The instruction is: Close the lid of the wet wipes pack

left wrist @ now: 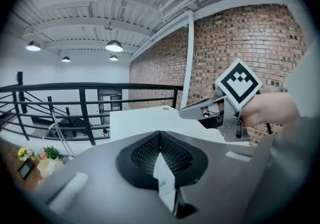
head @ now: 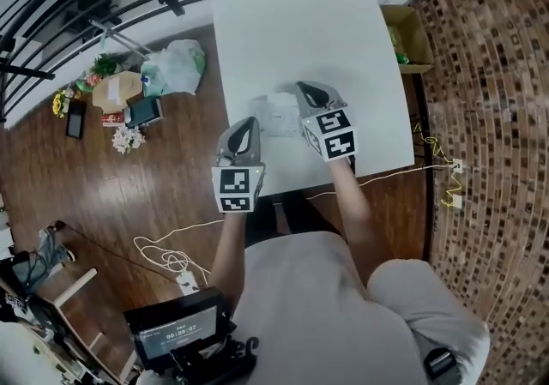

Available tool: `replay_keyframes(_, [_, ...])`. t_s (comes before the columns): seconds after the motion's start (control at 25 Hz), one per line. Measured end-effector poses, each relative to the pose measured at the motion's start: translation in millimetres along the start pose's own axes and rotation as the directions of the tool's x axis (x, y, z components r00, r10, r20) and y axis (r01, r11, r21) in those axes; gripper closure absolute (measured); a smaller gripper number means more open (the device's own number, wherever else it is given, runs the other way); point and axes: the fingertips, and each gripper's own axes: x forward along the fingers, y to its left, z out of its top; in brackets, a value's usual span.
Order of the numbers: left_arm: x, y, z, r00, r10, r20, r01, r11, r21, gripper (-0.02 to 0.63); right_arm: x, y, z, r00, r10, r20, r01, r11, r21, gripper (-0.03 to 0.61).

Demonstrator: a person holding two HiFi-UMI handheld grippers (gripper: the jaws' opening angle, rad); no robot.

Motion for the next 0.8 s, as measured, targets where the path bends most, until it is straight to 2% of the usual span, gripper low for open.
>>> replay_keyframes(0.08, [8,1,-9,1.000,-0.019,-0.022,0.019,1.000,-0.006,0.597,20,1,-6,0.999,0.016,-0.038,-0.015,1.000,0.025,0.588])
replay_keyframes(0.24, [21,-1,-17,0.997,-0.059,-0.049,0.059,0.998,-0.013,0.597,46,-1,-27,0.993,0.042,-0.110,-0.027,0.990,0.137,0.588])
replay_keyframes(0.4, [30,8,-21,0.995,-0.072,-0.063,0.071,0.997,-0.019,0.597,47,6,-38,0.989,0.054,-0.141,-0.032,0.988,0.150,0.588])
replay_keyframes(0.52, [36,13,-22,0.995,-0.080,-0.066,0.078,0.997,-0.029,0.597,36,22,-44,0.984,0.090,-0.152,-0.067,0.986,0.152,0.588])
replay_keyframes(0.64, [39,13,-20,0.993,-0.094,-0.065,0.092,0.995,-0.027,0.597,25,47,-65,0.971,0.129,-0.201,-0.107,0.987,0.117,0.588])
replay_keyframes(0.8, [40,14,-22,0.991,-0.108,-0.077,0.107,0.994,-0.025,0.597,20,64,-101,0.958,0.117,-0.263,-0.088,0.989,0.120,0.588])
